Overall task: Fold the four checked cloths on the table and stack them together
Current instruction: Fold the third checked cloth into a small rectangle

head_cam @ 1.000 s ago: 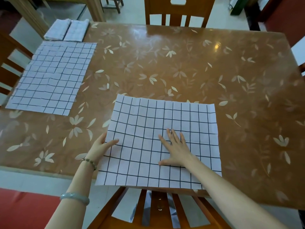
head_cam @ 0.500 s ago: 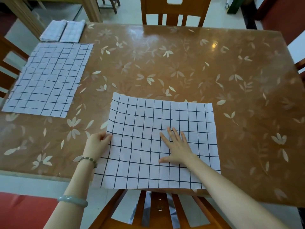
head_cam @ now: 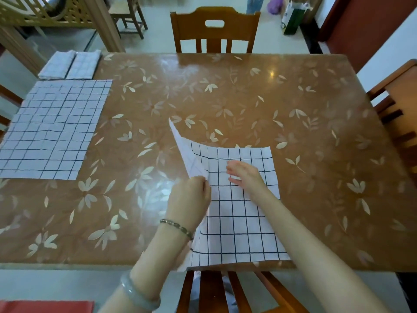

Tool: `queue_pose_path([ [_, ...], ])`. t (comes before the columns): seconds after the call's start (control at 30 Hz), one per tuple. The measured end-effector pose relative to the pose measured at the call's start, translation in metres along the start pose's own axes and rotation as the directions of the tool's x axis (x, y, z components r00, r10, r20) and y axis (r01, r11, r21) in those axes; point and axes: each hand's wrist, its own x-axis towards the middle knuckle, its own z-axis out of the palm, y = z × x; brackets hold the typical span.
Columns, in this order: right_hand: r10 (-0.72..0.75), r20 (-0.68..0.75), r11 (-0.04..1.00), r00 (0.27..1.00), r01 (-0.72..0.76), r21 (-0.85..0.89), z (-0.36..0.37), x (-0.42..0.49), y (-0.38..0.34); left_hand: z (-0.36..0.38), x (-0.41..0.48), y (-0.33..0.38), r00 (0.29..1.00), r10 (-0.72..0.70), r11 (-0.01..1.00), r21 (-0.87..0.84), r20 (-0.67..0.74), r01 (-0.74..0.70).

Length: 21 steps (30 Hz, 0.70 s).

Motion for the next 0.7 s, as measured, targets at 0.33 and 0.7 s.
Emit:
queue_pose_path([
  [0.33, -0.006, 0.019, 0.999, 1.000, 0.005, 0.047, -0.038, -0.009, -0.031, 0.056, 0.005, 0.087, 0.965, 0.215, 0.977, -0.025, 0.151, -0.214],
  [0.7, 0.047, -0.281, 0.940, 0.959, -0.137, -0.312, -0.103, 0.043, 0.033, 0.125, 0.048, -0.034, 0.957, 0.262, 0.965, -0.008, 0.129, -0.263],
])
